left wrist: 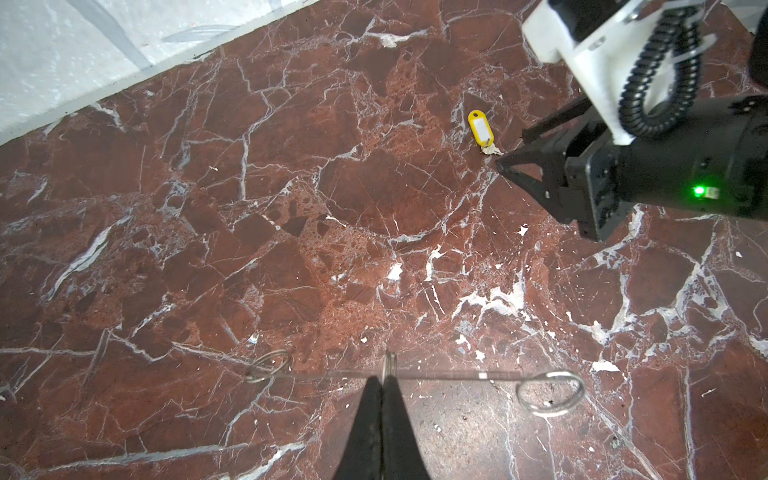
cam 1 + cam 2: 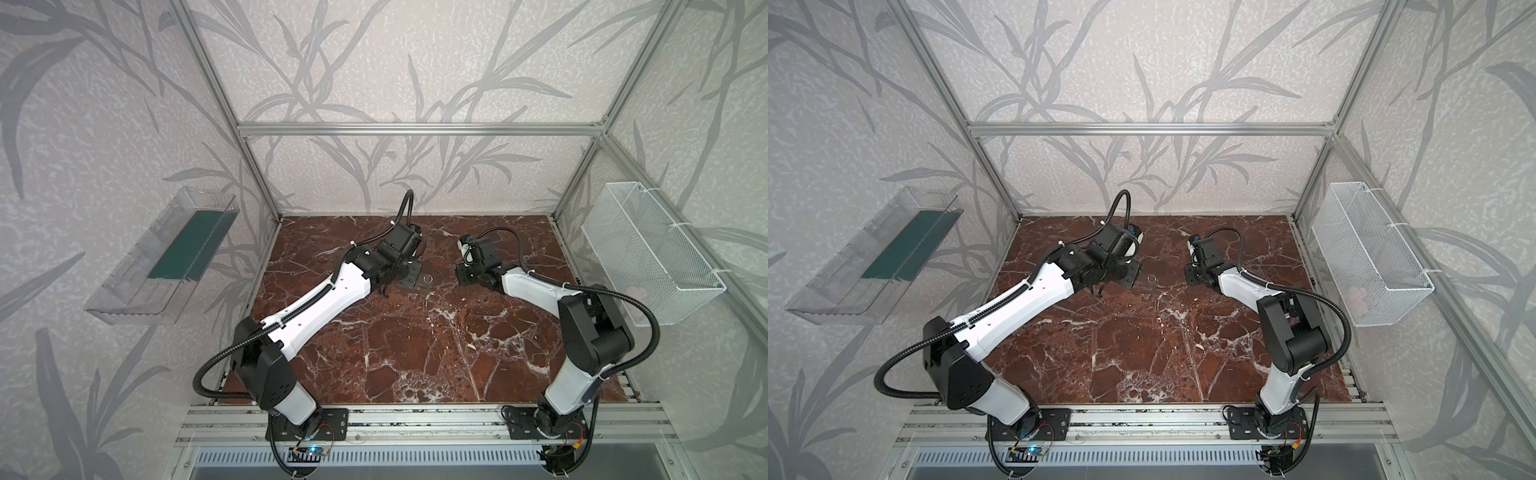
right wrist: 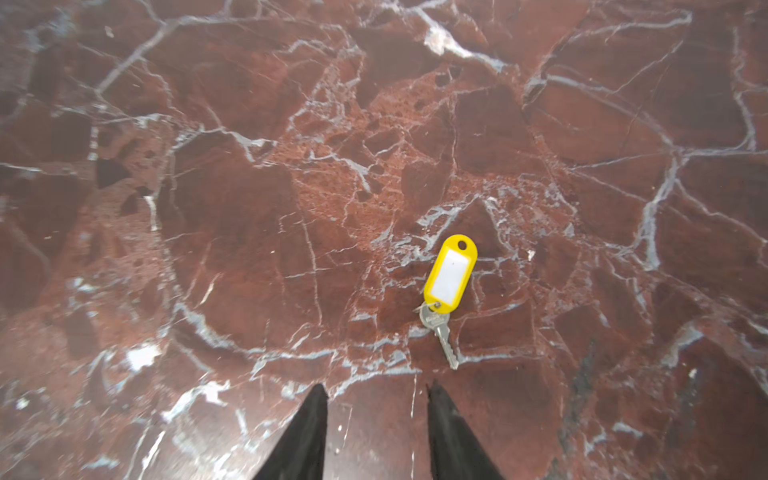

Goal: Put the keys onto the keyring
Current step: 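Lower the right gripper over the yellow-tagged key's metal ring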

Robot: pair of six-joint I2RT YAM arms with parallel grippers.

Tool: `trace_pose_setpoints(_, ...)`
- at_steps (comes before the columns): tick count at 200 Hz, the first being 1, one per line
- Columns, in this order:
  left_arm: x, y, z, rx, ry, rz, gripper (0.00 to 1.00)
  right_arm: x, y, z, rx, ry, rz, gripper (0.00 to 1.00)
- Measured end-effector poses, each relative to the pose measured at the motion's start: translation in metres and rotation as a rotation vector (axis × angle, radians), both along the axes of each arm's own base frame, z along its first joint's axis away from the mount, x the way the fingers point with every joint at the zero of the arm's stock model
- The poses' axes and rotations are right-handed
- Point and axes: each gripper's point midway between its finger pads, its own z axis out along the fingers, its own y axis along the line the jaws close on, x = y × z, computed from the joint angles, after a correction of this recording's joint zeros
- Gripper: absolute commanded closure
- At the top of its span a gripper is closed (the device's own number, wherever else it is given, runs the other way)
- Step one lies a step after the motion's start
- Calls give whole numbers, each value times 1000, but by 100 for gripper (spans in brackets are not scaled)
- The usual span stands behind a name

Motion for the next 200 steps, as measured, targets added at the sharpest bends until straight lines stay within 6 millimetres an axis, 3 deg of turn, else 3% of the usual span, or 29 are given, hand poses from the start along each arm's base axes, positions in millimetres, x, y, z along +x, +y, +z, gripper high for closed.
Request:
trace_pose_setpoints(54,-1,-2,-1,7,-3,-15,100,7,-10,-33,-34,96,-63,50)
trace_pose_setpoints(108,-2,-3,-1,12,-7,-25,100,13,-18,-51,3,181,-97,49)
trace_pose_setpoints(157,-4,-4,-3,16,-4,-31,100,14,-17,-55,45,231,-85,48)
trace_pose_setpoints(200,-6,-2,-4,19,-4,-32,100,22,2,-53,126,254,-20,49)
